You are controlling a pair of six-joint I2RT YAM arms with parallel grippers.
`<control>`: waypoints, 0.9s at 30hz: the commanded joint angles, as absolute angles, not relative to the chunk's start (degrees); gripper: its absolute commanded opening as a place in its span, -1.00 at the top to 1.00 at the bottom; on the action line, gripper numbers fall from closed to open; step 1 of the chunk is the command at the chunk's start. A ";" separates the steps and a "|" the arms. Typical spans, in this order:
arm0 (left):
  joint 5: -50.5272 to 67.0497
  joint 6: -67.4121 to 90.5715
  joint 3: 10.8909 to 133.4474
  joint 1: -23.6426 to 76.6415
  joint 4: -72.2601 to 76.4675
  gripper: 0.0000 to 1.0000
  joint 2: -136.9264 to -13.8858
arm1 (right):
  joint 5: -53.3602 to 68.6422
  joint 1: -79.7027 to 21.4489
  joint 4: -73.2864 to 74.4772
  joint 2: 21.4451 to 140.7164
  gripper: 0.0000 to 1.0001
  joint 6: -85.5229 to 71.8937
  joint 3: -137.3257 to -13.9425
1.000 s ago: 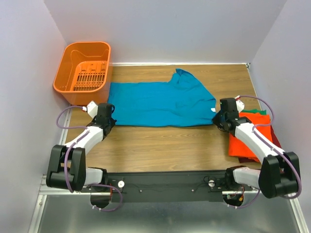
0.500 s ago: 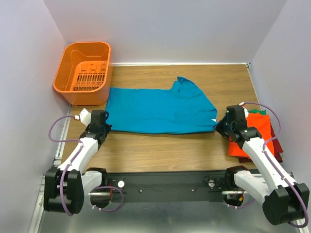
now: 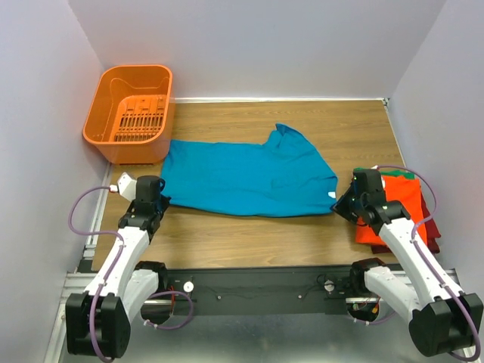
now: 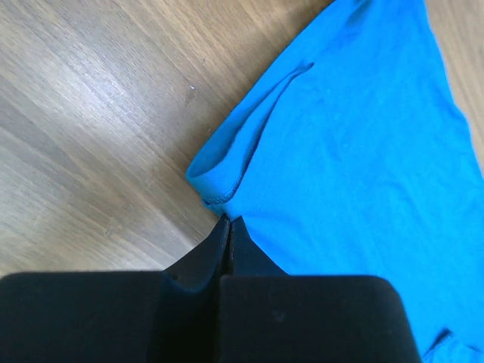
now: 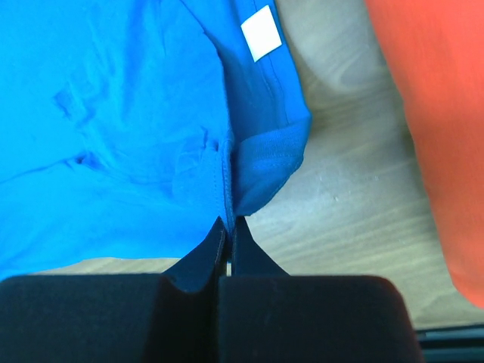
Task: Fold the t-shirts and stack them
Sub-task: Fold the tshirt
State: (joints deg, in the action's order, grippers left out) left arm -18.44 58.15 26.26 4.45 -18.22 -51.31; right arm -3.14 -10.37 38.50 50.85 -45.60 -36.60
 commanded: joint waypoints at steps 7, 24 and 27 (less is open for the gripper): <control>-19.25 61.43 23.21 3.78 -21.80 1.00 -44.91 | -0.53 -9.93 48.33 46.67 0.91 -46.14 -39.90; -13.36 64.60 19.07 3.87 -22.32 0.94 -39.03 | -3.52 -9.93 58.27 44.12 0.73 -44.12 -45.18; -11.61 65.13 20.12 3.87 -23.55 0.72 -37.71 | -0.97 -9.84 58.53 44.30 0.36 -43.51 -44.91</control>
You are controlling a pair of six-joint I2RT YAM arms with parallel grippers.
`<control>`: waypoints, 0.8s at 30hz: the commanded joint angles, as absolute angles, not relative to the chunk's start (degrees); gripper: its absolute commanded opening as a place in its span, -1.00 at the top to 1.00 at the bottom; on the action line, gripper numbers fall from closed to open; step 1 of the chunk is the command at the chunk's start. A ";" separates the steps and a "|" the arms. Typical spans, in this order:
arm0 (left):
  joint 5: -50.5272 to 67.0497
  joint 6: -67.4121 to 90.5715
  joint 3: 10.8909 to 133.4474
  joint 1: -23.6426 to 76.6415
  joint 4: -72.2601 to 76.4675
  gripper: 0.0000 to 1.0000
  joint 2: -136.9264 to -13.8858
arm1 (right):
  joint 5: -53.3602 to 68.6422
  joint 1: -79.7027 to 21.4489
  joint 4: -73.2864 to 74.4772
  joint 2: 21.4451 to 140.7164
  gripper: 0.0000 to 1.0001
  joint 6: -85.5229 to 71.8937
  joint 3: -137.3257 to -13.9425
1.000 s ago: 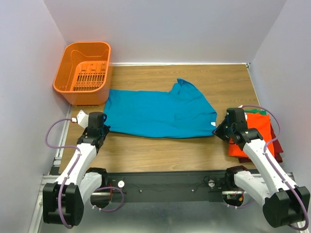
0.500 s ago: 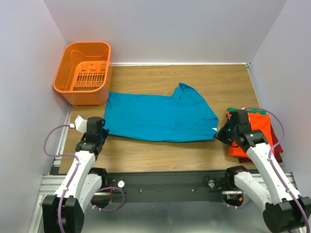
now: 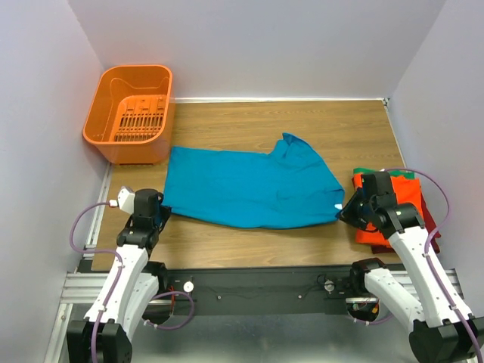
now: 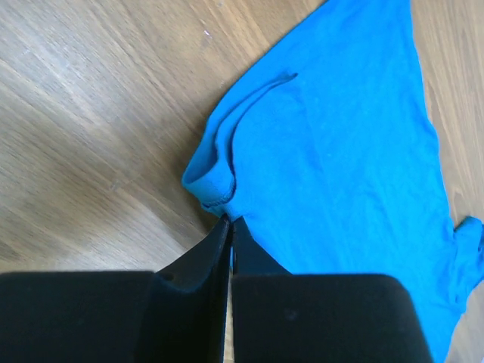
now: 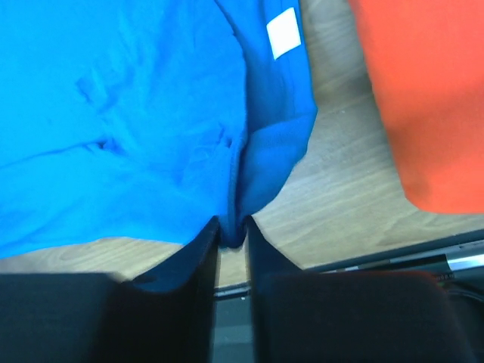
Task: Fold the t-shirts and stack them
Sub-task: Fold the tshirt
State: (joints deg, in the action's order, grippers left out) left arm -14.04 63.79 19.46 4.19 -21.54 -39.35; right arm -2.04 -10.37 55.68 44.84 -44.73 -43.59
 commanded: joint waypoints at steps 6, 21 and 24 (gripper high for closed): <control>-12.12 64.16 23.11 3.96 -25.74 0.18 -35.95 | -0.44 -9.93 57.31 47.10 -0.89 -41.49 -46.93; -13.88 54.93 34.27 5.18 -14.33 0.06 -53.07 | 6.08 -10.63 30.42 63.71 -0.99 -40.17 -48.59; -19.23 55.11 39.78 8.60 -12.75 0.07 -60.97 | 1.34 -10.72 26.29 69.77 -0.99 -39.11 -53.25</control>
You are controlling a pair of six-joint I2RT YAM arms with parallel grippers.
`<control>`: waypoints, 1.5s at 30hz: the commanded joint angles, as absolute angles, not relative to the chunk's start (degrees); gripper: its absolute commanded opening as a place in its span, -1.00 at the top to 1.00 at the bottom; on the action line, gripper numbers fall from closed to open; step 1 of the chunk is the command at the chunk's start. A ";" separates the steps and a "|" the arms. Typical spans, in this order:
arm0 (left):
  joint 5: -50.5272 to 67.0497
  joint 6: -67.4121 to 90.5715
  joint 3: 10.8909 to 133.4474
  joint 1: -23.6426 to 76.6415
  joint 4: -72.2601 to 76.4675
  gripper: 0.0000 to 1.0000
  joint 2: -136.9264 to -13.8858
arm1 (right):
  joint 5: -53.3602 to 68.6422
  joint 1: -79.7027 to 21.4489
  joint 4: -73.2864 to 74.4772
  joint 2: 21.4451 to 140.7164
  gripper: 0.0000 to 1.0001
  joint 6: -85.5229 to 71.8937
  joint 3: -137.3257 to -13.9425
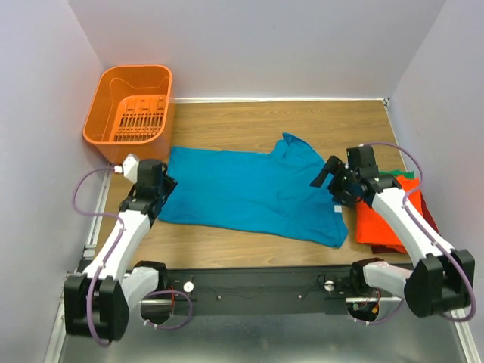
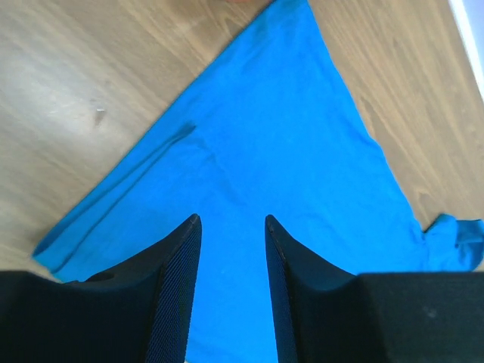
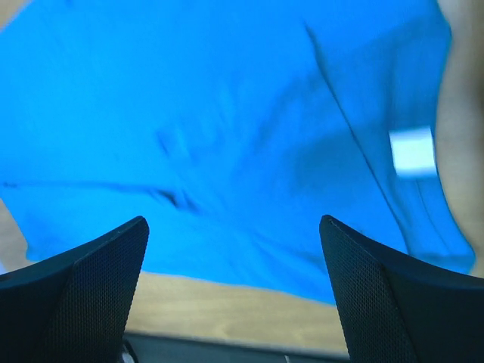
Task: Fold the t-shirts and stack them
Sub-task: Fold the tshirt
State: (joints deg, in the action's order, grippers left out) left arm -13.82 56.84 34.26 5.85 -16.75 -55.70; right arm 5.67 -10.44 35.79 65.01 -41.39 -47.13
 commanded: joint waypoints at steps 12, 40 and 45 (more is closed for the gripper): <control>-41.73 47.99 76.33 13.01 -24.16 0.20 -99.21 | -1.50 -10.55 8.18 87.88 -0.98 -32.17 -63.71; -44.47 42.54 105.56 12.74 -37.79 0.21 -132.80 | 2.02 -10.46 4.92 96.24 -0.97 -30.67 -65.30; -43.16 42.28 105.29 12.22 -38.15 0.20 -133.42 | 2.55 -10.55 4.83 96.59 -0.97 -30.67 -65.13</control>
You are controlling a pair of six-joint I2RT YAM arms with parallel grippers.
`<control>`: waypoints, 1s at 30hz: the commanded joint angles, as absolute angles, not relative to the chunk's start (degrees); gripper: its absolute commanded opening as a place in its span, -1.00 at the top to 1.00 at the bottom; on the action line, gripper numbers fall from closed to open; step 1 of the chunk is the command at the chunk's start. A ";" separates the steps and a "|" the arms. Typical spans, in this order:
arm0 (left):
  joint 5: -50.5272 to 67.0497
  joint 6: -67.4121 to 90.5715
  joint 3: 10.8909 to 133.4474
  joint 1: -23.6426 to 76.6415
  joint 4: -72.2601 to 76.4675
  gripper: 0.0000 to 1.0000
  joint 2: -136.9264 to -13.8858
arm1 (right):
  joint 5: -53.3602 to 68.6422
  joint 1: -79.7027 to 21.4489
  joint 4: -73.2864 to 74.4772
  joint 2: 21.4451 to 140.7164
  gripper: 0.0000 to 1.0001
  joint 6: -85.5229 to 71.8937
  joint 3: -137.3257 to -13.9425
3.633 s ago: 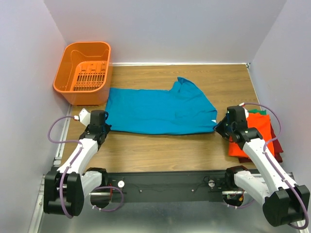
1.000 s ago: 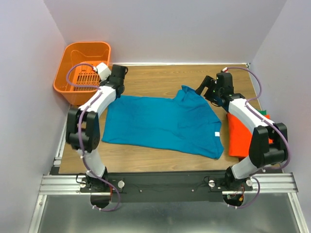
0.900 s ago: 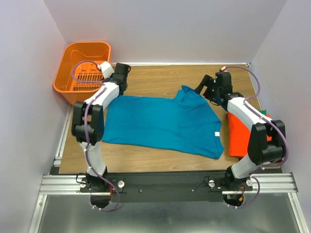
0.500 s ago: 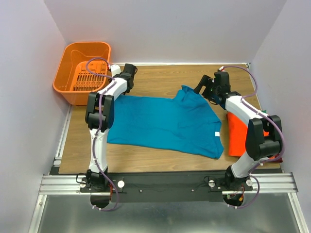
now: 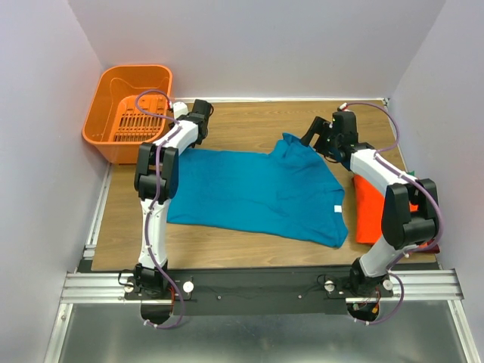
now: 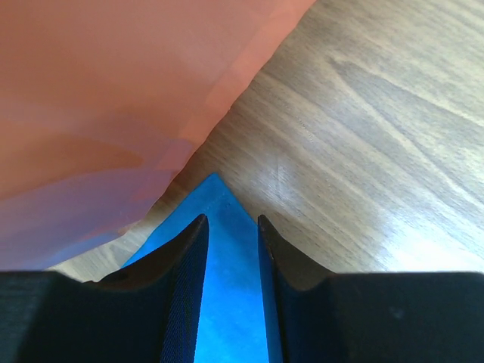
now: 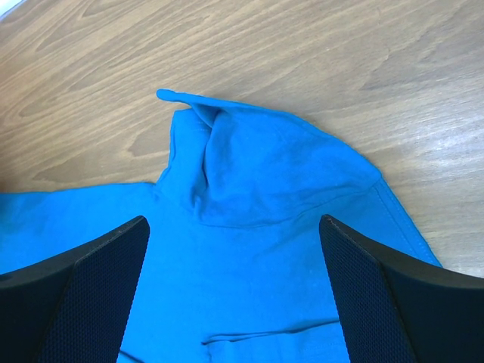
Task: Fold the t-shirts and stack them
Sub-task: Fold the tshirt
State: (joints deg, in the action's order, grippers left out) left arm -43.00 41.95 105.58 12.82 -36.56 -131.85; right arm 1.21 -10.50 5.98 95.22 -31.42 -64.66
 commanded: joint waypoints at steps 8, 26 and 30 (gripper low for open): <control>-40.61 41.13 107.14 11.60 -39.11 0.30 -135.18 | 2.81 -10.37 4.92 97.73 -0.97 -30.67 -65.39; -39.11 39.90 97.74 11.78 -29.19 1.00 -124.03 | 2.72 -10.20 5.01 100.46 -0.97 -31.38 -66.71; -38.76 39.99 93.53 12.13 -26.28 1.00 -120.68 | 2.55 -10.20 4.92 101.86 -0.97 -31.55 -67.94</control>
State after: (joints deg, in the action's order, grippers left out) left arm -38.87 39.86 95.94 12.08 -30.44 -125.56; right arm 2.07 -10.48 5.65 99.92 -31.46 -65.25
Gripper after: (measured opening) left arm 0.004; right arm 0.988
